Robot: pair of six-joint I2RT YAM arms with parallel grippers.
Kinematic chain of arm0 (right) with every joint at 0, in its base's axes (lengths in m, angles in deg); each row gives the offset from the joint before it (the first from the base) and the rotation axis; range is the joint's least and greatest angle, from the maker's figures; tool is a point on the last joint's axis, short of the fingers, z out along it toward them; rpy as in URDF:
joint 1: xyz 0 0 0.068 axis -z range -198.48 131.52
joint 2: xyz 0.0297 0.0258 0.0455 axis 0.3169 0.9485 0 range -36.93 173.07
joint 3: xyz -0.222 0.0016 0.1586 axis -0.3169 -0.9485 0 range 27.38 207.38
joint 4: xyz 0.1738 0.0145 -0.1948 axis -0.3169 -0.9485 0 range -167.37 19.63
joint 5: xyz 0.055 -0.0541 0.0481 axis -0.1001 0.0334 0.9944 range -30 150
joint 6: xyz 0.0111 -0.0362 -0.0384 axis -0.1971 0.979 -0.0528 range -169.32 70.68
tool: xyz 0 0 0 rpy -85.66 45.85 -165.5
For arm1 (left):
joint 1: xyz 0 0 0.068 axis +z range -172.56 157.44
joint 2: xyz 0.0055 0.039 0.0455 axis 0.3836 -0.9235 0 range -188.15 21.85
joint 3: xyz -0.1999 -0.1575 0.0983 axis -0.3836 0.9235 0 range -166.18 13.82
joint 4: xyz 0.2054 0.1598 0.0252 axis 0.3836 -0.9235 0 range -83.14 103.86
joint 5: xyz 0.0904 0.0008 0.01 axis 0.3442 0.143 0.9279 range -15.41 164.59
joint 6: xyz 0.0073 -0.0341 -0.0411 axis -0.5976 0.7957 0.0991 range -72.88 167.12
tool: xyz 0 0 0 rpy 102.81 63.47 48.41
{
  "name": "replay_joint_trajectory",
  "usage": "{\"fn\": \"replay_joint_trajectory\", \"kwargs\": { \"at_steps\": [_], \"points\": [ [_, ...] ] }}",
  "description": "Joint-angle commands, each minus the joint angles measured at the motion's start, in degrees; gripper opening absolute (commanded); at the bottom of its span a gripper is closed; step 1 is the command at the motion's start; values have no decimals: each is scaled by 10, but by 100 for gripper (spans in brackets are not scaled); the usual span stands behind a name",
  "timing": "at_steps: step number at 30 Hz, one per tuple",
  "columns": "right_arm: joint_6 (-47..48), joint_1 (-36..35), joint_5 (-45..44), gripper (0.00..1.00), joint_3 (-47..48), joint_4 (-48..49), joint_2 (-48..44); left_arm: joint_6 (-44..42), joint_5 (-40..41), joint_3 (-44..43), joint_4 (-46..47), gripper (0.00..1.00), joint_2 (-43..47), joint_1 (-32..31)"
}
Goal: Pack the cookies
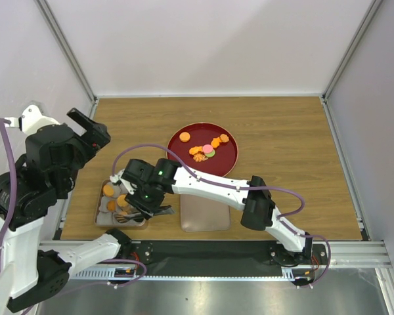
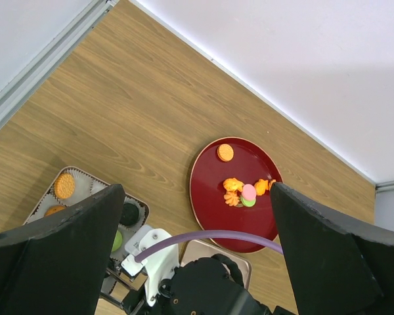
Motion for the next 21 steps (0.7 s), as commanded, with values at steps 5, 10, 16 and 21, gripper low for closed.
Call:
{"fn": "replay_joint_trajectory", "kwargs": {
  "at_steps": [5, 10, 16, 21],
  "points": [
    [0, -6, 1, 42, 38, 12, -4, 2, -5, 5, -64, 100, 8, 5],
    [0, -8, -1, 43, 36, 10, -5, 4, -7, 9, -61, 100, 10, 4],
    [1, -11, -5, 47, 35, 11, -8, 3, -8, 14, -58, 100, 14, 6],
    [2, -10, -11, 49, 35, 11, -11, 4, -9, 15, -56, 100, 16, 5]
  ]
}}
